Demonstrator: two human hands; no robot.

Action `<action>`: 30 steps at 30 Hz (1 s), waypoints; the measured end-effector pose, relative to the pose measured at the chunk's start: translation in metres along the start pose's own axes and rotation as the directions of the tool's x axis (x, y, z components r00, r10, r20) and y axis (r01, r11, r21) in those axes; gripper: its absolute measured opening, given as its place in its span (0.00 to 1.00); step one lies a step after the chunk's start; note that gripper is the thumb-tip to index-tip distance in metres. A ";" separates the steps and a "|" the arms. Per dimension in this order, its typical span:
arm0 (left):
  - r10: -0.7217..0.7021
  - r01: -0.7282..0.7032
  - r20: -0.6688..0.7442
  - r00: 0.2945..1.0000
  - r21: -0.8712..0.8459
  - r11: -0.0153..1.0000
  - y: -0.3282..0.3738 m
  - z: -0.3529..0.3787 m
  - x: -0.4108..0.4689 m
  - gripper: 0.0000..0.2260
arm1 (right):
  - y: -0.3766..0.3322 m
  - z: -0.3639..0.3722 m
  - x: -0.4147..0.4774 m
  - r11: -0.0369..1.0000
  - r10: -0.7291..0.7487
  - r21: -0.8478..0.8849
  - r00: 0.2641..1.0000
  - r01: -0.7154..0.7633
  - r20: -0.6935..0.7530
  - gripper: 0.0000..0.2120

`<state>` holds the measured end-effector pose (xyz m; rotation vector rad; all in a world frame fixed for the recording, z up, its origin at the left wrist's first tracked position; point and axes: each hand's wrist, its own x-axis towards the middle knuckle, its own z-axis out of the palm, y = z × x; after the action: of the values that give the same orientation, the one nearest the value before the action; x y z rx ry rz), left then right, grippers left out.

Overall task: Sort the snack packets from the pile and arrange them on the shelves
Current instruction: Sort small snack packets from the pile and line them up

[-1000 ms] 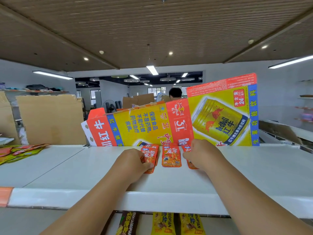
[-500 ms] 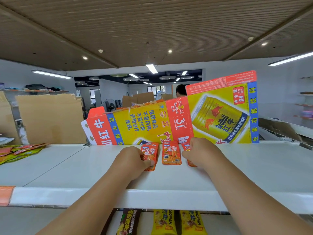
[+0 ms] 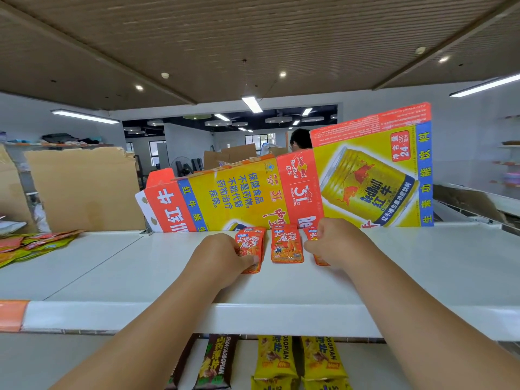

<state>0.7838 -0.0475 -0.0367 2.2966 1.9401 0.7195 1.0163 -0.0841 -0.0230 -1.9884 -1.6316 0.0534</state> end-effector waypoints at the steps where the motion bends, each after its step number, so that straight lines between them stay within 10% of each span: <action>1: 0.003 -0.003 -0.003 1.000 0.002 1.000 0.000 0.000 0.000 0.19 | 0.000 0.000 0.000 1.000 -0.001 0.001 1.000 0.001 0.007 0.17; 20: 0.072 -0.092 -0.164 0.984 -0.115 0.989 0.002 -0.005 -0.009 0.27 | -0.010 0.000 -0.004 0.977 -0.183 0.098 0.979 0.191 -0.089 0.15; 30: 0.309 -0.332 -0.367 0.877 0.000 0.943 0.004 -0.010 -0.016 0.30 | -0.037 -0.010 -0.009 0.938 -0.336 0.054 0.937 0.342 -0.095 0.34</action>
<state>0.7819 -0.0658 -0.0311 2.6299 1.6258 1.3017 0.9845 -0.0929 -0.0007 -1.6093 -1.8664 -0.1016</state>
